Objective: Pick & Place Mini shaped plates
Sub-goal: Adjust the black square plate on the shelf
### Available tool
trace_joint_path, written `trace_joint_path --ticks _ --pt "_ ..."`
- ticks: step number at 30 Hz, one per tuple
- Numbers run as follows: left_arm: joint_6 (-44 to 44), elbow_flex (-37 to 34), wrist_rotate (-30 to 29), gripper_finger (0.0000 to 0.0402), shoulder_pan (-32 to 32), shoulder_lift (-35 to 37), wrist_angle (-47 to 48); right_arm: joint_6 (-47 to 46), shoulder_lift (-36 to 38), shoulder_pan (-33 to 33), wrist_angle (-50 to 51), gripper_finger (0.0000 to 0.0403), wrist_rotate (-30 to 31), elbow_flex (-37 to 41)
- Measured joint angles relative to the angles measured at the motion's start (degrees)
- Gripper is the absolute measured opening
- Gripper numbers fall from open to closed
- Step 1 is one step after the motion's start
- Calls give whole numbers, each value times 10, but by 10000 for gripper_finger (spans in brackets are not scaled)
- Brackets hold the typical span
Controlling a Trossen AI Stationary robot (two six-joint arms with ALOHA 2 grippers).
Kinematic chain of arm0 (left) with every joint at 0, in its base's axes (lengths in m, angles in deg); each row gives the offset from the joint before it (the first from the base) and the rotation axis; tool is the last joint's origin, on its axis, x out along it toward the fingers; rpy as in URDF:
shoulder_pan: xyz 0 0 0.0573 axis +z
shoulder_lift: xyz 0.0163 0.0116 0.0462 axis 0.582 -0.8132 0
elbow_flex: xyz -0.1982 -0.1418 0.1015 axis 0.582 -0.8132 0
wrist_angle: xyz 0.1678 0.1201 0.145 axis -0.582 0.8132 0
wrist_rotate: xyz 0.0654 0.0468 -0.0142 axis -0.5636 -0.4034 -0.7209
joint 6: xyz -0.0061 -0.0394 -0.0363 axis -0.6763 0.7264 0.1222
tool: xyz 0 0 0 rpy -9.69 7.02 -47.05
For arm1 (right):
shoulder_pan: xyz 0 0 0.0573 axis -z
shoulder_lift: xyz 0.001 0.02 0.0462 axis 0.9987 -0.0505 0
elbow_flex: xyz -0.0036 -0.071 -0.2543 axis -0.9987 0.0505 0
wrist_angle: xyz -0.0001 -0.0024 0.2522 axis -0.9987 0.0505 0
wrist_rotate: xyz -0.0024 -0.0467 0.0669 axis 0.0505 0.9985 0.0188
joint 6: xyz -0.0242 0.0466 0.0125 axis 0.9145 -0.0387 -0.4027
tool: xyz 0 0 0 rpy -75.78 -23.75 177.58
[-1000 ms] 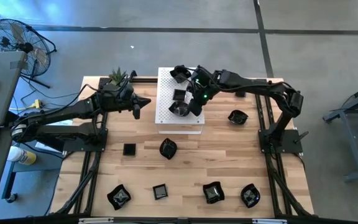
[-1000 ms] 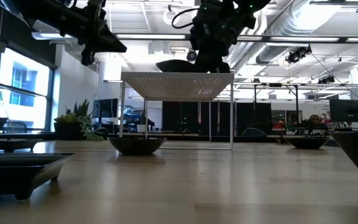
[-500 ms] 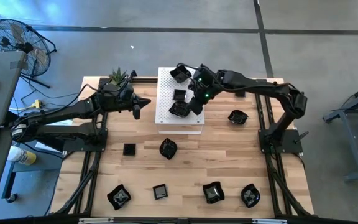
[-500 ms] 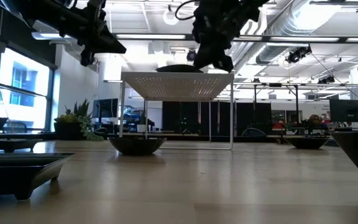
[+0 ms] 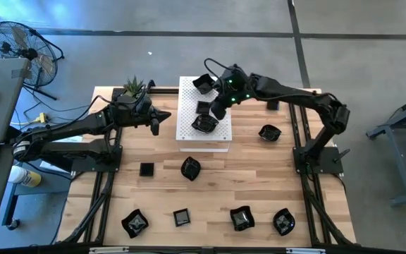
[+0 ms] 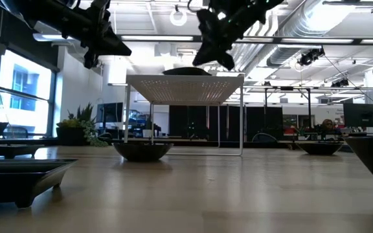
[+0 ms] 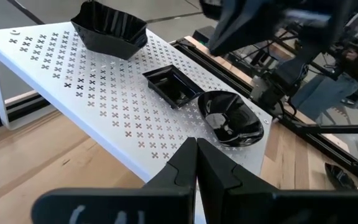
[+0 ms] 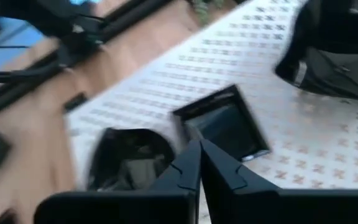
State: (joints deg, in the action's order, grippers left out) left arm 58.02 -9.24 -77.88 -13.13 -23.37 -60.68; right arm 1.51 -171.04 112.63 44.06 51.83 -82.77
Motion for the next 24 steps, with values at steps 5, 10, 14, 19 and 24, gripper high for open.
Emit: trace_joint_path --ticks 5,10,14,19,24 --pt "11 0 0 2 0 0 0 25 -17 11 14 10 32 0" --pt "15 0 2 2 0 0 0 44 -15 27 33 3 43 1" --pt "15 0 1 2 0 0 0 63 -30 36 36 2 38 0" --pt "15 0 0 2 0 0 0 64 -51 38 29 4 7 0" --pt "15 0 0 2 0 0 0 62 -59 38 23 2 7 1"
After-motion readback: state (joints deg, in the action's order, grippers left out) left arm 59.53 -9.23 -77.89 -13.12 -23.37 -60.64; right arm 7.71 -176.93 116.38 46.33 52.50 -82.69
